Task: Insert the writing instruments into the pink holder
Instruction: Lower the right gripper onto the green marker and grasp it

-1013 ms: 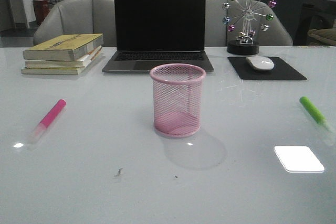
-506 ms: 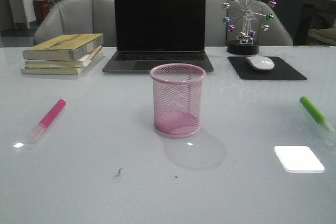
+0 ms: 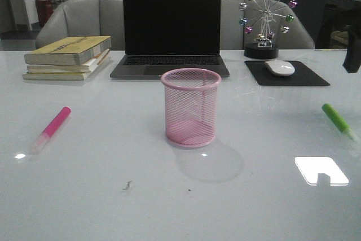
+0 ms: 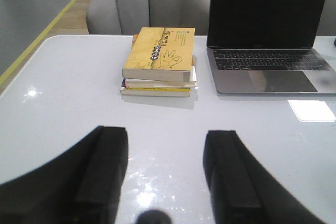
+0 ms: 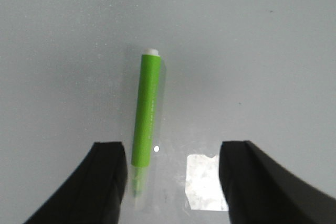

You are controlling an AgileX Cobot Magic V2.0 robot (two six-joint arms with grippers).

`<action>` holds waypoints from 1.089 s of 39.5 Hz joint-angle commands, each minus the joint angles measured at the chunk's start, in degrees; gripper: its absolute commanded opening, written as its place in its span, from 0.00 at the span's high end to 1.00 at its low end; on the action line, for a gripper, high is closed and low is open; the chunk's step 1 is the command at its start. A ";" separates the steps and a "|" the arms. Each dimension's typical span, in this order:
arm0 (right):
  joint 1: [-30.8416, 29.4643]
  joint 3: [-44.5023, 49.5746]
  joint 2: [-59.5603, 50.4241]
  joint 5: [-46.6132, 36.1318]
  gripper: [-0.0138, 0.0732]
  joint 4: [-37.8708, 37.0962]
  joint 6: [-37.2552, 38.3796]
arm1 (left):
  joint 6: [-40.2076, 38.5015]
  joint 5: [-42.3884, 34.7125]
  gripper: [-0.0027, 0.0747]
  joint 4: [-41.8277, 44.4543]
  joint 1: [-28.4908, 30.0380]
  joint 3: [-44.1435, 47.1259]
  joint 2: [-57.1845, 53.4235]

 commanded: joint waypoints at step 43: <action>-0.29 -3.87 15.96 -0.58 0.76 4.89 -4.37 | -0.49 -4.66 0.44 -2.24 -0.01 -2.18 -0.16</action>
